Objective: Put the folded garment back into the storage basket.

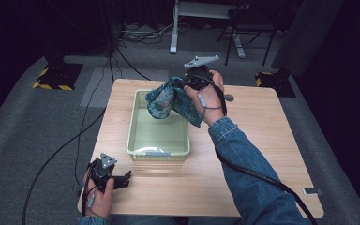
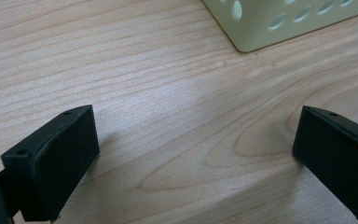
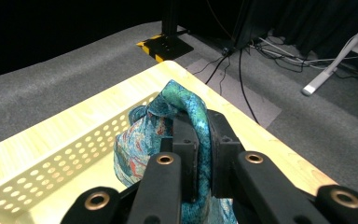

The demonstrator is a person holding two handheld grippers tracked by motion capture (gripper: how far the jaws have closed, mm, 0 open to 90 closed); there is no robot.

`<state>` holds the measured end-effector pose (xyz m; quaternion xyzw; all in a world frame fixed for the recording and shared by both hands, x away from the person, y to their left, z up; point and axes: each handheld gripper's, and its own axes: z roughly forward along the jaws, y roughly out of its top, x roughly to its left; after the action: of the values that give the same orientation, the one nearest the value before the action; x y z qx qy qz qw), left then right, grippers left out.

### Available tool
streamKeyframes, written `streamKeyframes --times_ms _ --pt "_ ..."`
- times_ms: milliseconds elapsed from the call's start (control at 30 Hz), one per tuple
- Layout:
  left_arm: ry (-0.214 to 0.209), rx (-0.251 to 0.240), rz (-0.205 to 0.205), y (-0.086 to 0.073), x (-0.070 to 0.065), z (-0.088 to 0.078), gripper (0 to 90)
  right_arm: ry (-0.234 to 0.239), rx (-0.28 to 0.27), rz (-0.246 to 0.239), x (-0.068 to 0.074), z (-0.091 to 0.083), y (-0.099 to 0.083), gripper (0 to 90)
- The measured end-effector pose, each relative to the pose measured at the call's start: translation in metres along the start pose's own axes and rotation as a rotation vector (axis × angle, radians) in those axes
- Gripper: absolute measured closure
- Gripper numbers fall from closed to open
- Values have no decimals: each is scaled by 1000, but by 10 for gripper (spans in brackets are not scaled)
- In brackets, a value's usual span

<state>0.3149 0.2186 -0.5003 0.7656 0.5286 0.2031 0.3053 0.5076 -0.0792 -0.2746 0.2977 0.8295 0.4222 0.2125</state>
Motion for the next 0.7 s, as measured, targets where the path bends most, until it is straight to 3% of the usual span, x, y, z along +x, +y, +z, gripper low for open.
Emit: streamKeyframes --times_ms 700 --pt "1 0 2 0 0 0 2 48 47 0 15 20 -7 832"
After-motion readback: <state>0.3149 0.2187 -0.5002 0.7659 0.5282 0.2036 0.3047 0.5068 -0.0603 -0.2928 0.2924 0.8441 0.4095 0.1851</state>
